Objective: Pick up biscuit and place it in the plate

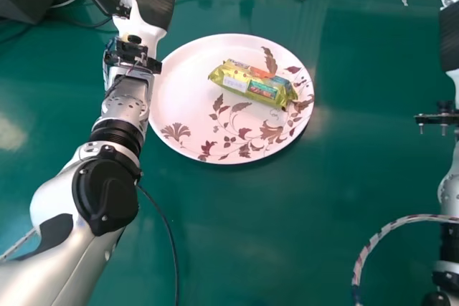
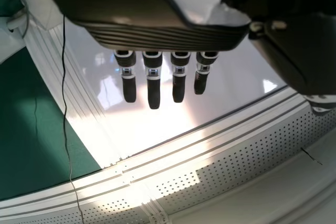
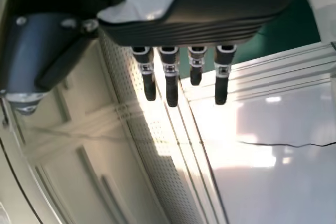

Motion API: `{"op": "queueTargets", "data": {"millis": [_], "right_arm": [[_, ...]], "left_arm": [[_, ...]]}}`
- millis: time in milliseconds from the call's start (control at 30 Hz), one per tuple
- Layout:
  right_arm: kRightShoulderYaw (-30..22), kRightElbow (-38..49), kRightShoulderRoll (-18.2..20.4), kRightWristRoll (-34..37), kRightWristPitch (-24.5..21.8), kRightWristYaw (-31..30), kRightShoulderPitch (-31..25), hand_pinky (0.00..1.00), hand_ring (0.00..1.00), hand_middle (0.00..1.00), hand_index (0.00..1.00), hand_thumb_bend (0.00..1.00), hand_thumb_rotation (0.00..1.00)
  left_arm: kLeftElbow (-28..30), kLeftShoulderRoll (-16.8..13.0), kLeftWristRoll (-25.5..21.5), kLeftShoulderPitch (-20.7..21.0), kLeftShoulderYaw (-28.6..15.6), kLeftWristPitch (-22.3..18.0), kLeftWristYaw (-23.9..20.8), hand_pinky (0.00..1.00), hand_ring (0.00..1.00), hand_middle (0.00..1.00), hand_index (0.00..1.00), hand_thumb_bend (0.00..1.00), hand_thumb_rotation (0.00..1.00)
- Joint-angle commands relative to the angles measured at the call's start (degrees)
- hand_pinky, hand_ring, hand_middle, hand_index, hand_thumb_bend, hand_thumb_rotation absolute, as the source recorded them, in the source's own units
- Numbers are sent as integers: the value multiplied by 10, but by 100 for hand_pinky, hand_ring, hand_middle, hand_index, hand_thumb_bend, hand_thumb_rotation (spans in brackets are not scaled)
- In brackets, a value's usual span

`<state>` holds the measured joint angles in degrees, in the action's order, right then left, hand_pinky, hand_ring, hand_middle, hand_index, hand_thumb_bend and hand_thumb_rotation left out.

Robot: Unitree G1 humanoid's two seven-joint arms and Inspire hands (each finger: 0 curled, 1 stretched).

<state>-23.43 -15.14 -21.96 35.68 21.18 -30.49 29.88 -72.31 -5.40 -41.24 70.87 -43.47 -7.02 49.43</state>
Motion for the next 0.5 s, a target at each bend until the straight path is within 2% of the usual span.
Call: {"op": "queueTargets", "data": {"millis": [0,200,333,467], "right_arm": [[-17,-23,11,24,-3,-13,14,73,86,84,90,98,75],[-48,-79,19,56,4,-49,40,73,81,81,88,94,73],[-65,-102,20,72,-1,-72,47,74,81,80,88,93,72],[-76,-125,17,83,-8,-95,53,75,82,81,89,93,71]], "left_arm": [[1,-9,-5,-4,-1,4,0,82,86,94,97,100,74],[2,-13,-8,-4,-3,9,-2,78,86,93,98,100,77],[2,-14,-9,-5,-3,9,2,77,85,91,96,100,78],[1,-14,-11,-6,-5,11,5,76,84,92,98,100,78]]}}
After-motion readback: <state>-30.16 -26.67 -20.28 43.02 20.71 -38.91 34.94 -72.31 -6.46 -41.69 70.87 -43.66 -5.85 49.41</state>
